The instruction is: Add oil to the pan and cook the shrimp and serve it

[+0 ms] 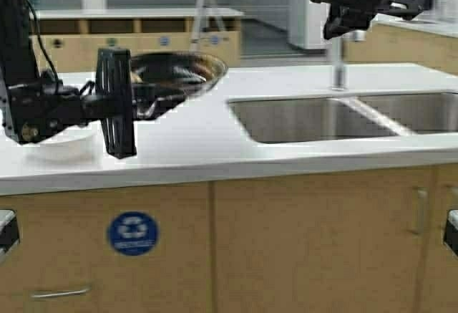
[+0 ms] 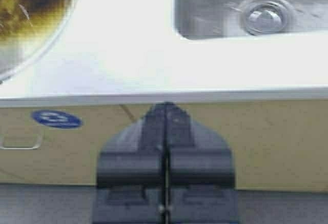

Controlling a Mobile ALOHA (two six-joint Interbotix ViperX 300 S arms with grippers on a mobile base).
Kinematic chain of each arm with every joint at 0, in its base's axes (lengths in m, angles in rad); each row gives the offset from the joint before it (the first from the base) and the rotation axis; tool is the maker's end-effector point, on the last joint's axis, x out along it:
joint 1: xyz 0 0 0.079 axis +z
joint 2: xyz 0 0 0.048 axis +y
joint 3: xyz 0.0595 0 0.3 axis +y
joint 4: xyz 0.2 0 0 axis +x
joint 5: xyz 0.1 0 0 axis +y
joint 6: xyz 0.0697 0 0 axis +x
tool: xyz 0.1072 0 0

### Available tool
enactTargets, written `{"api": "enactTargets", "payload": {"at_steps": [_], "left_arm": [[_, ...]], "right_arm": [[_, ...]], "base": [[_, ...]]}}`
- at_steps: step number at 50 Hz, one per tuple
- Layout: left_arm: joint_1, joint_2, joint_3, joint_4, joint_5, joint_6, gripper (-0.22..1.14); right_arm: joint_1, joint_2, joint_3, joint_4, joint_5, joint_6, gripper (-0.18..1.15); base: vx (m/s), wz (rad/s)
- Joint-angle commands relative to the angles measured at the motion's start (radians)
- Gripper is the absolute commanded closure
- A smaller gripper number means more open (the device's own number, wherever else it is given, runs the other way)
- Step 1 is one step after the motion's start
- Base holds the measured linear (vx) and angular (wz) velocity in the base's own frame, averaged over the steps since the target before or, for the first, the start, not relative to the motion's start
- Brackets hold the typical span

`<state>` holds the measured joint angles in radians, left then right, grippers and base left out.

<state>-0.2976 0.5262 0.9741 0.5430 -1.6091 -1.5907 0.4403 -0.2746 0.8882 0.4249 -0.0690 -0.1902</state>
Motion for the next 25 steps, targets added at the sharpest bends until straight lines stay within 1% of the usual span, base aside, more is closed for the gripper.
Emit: {"api": "enactTargets", "payload": {"at_steps": [1, 14, 19, 25], "left_arm": [[-0.005, -0.086, 0.006, -0.011, 0.006, 0.011, 0.89], [-0.005, -0.181, 0.037, -0.034, 0.084, 0.008, 0.88], [-0.005, -0.238, 0.040, -0.034, 0.118, -0.008, 0.88], [-0.003, -0.304, 0.043, -0.041, 0.206, -0.011, 0.88]], "right_arm": [[0.000, -0.018, -0.018, -0.003, -0.003, 0.002, 0.92], [0.003, -0.014, -0.017, -0.002, -0.003, -0.002, 0.92], [0.000, -0.011, -0.021, -0.003, -0.003, 0.002, 0.92], [0.000, -0.009, -0.026, -0.003, -0.003, 0.002, 0.92]], "base": [[0.04, 0.38], [0.04, 0.33], [0.03, 0.21], [0.03, 0.14]]}}
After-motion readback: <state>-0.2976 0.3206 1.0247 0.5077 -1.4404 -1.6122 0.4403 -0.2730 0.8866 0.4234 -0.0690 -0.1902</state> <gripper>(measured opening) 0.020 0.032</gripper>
